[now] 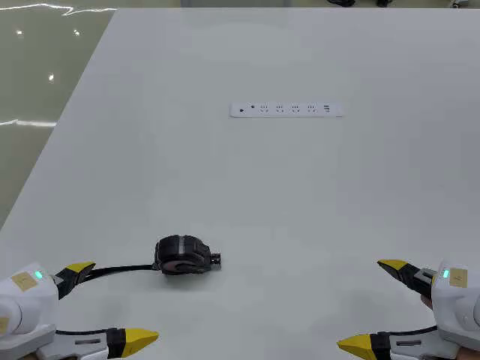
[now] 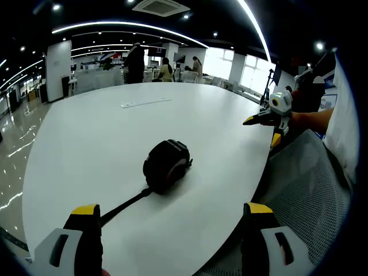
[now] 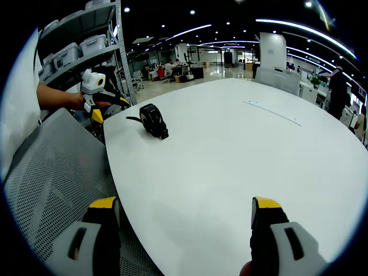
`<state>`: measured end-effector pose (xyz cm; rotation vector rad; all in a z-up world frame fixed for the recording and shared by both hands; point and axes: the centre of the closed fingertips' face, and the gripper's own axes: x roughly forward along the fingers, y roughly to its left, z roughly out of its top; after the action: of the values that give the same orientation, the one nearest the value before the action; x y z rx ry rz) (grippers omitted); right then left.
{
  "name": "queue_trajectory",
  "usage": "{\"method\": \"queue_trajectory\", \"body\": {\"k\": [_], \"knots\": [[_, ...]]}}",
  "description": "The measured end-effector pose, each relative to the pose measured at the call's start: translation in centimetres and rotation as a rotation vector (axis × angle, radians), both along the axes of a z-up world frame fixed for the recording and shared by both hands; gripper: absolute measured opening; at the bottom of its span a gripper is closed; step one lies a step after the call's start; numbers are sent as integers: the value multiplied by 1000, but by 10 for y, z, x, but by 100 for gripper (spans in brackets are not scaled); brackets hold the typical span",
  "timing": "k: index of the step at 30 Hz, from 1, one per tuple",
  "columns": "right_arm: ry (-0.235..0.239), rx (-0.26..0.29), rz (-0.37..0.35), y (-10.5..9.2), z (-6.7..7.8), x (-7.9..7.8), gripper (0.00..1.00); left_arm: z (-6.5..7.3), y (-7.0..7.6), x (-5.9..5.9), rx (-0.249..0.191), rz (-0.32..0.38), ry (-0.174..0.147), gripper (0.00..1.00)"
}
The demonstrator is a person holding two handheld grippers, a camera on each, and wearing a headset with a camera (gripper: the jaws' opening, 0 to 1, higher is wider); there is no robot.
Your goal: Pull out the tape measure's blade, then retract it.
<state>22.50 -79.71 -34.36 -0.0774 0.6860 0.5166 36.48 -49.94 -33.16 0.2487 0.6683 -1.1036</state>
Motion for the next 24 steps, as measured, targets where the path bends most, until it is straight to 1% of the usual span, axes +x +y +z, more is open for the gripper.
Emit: {"method": "queue_trajectory", "body": {"k": [14,24], "knots": [[0,-2,3,0,0,0,97,0,-1,0,-4,-5,2,100],[0,-4,15,2,-1,4,96,1,-4,2,-6,-15,2,100]]}}
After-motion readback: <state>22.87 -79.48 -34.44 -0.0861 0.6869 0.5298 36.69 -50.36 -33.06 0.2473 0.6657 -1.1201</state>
